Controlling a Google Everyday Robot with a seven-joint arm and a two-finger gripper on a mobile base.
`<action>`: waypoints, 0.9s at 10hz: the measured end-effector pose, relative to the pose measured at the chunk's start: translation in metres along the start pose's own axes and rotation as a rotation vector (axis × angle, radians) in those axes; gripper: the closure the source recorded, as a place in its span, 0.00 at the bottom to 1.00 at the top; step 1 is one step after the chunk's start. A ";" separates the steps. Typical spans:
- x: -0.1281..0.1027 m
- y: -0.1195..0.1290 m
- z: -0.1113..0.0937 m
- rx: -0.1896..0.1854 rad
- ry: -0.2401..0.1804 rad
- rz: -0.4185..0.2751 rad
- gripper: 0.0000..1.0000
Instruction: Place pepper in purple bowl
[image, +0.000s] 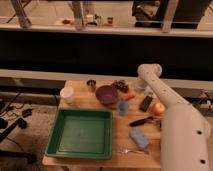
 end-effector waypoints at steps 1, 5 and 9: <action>0.000 0.000 0.000 0.000 0.000 0.000 0.40; 0.002 0.002 0.001 -0.009 -0.005 -0.008 0.42; -0.004 0.000 0.006 -0.018 -0.012 -0.030 0.62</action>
